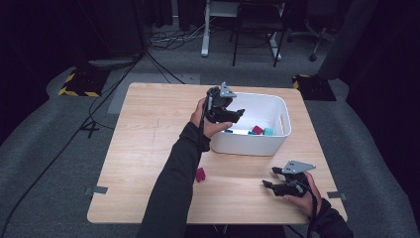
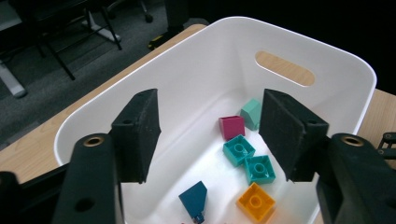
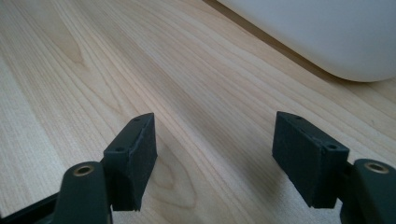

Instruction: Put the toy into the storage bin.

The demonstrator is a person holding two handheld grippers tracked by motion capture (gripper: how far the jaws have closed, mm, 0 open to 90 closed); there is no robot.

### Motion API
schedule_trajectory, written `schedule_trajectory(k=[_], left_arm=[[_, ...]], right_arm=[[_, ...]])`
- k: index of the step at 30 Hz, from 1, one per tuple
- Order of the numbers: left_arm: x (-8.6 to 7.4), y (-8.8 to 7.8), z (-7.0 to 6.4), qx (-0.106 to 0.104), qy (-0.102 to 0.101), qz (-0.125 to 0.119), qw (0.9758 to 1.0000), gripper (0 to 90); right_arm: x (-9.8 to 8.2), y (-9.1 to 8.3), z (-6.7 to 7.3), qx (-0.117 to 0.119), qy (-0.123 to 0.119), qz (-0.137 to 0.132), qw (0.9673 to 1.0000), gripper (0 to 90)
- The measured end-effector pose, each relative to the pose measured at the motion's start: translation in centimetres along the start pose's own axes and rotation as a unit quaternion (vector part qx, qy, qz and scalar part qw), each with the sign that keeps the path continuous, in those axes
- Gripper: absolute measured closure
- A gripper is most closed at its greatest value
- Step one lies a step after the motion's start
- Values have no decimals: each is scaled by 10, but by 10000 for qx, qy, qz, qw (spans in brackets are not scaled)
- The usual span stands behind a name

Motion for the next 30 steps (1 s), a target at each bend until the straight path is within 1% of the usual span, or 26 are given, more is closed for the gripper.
schedule_trajectory(k=[1,2,4,6,7,8,11,12,13,14,15,16,17,18,19,20,21,22,23,24,25,27,28,29,30], left_arm=[[0,-3,1,4,-43,20,10000,329],[-1,-5,3,23,-74,4,10000,321],[-1,-9,4,153,-100,-8,9998,277],[-3,-14,6,227,-133,-52,9996,253],[-3,-18,8,261,-118,-35,9996,242],[-4,-21,9,253,-143,-42,9996,236],[-8,-33,13,434,-172,-128,9988,192],[-10,-37,16,423,-232,-178,9987,184],[-12,-41,18,493,-222,-168,9984,183],[-14,-44,20,560,-262,-178,9979,181],[-15,-47,23,643,-219,-160,9976,177],[-17,-50,25,640,-257,-145,9975,175],[-19,-53,27,690,-258,-151,9972,173],[-22,-56,29,661,-286,-174,9972,171],[-24,-59,31,682,-309,-211,9970,168],[-26,-62,33,727,-235,-161,9969,164],[-29,-64,34,713,-232,-132,9971,164],[-32,-66,35,787,-187,-112,9967,163],[-34,-68,36,826,-131,-37,9965,162],[-37,-69,36,850,-110,-21,9963,162],[-40,-71,36,821,-91,55,9966,162],[-47,-73,36,847,-34,141,9963,162],[-50,-75,36,820,-14,192,9964,162],[-54,-75,35,787,-43,189,9967,163],[-58,-77,35,747,-22,256,9969,164]], right_arm=[[0,0,0,1,-1,1,10000,311],[0,0,0,1,4,0,10000,310],[0,0,0,0,4,-4,10000,311],[0,0,0,-4,7,-8,10000,311],[0,0,0,-5,6,-8,10000,311],[0,0,0,-6,5,-8,10000,311],[0,0,0,-8,-5,-10,10000,311],[0,0,0,-9,-5,-10,10000,311],[0,0,0,-9,3,-10,10000,310],[0,0,0,-11,5,-13,10000,310],[0,0,0,-12,1,-11,10000,311],[0,0,0,-13,2,-11,10000,310],[0,0,0,-14,5,-12,10000,310],[0,0,0,-14,-6,-16,10000,310],[0,0,0,-13,-3,-13,10000,310],[0,0,0,-9,-4,-14,10000,310],[0,0,0,-10,8,-9,10000,310],[0,0,0,-6,-3,-12,10000,310],[0,0,0,-9,0,-11,10000,310],[0,0,0,-7,-8,-17,10000,310],[0,0,0,-9,-5,-12,10000,310],[0,0,0,-9,8,-12,10000,310],[0,0,0,-7,9,-11,10000,310],[0,0,0,-5,3,-11,10000,310],[0,0,0,-7,0,-11,10000,310]])
Point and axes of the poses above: each handheld gripper's, and its own axes: y roughly forward along the jaws, x roughly out of its top, z roughly to its left, the point moved 1 cm from there along y, roughly forward along the jaws, and after that the axes turned 4 degrees about -x, right-handed, at the moved point
